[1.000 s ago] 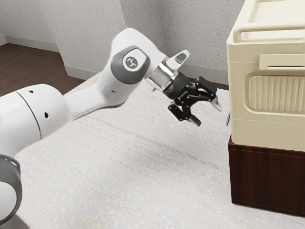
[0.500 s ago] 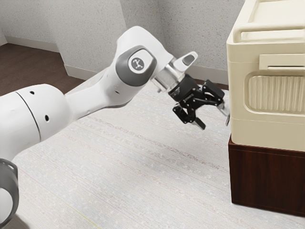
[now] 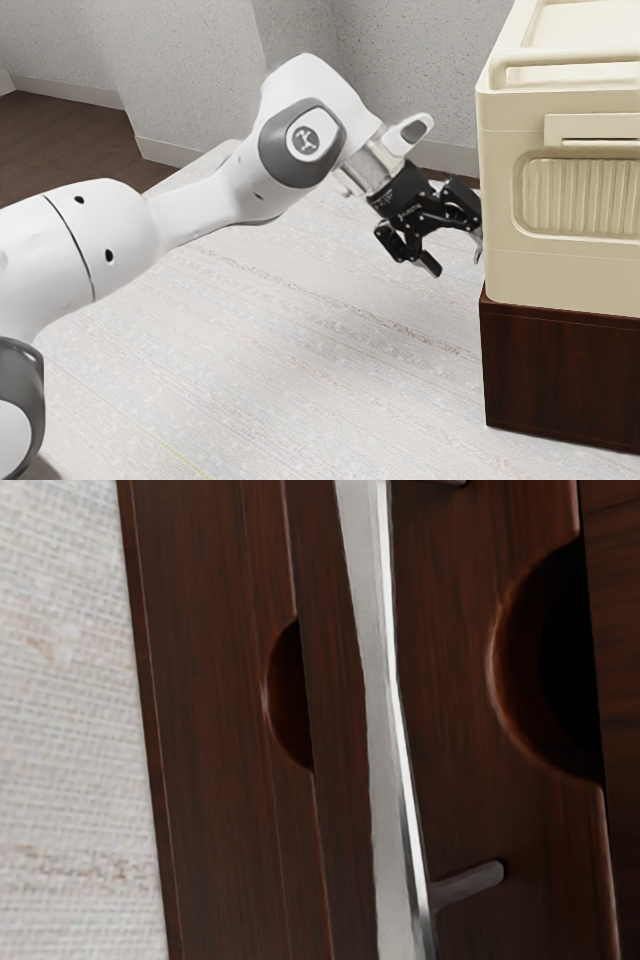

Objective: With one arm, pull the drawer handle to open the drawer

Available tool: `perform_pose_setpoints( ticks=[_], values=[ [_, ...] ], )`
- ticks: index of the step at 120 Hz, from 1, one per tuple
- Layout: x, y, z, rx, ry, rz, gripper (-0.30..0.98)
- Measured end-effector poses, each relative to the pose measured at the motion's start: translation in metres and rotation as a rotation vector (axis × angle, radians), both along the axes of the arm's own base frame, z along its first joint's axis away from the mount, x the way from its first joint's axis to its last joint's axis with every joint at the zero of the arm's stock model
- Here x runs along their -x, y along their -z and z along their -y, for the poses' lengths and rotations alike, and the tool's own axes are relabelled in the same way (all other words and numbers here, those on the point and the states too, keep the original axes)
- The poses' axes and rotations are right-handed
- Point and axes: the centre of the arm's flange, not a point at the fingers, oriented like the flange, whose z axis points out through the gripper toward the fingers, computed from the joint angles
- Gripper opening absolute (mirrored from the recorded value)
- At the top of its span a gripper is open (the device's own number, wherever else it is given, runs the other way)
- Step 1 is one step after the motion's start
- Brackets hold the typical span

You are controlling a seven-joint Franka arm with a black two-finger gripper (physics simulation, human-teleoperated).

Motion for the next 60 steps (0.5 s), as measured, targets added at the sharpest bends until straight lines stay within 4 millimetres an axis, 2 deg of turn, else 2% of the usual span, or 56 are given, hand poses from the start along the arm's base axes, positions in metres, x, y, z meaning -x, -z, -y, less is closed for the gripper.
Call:
perform_pose_setpoints(
  ticks=[21,60],
  values=[
    [-0.002,-0.002,-0.01,-0.011,-0.018,0.01,0.69],
    [-0.011,0.0,-0.008,-0.013,-0.069,0.056,0.69]
  ],
)
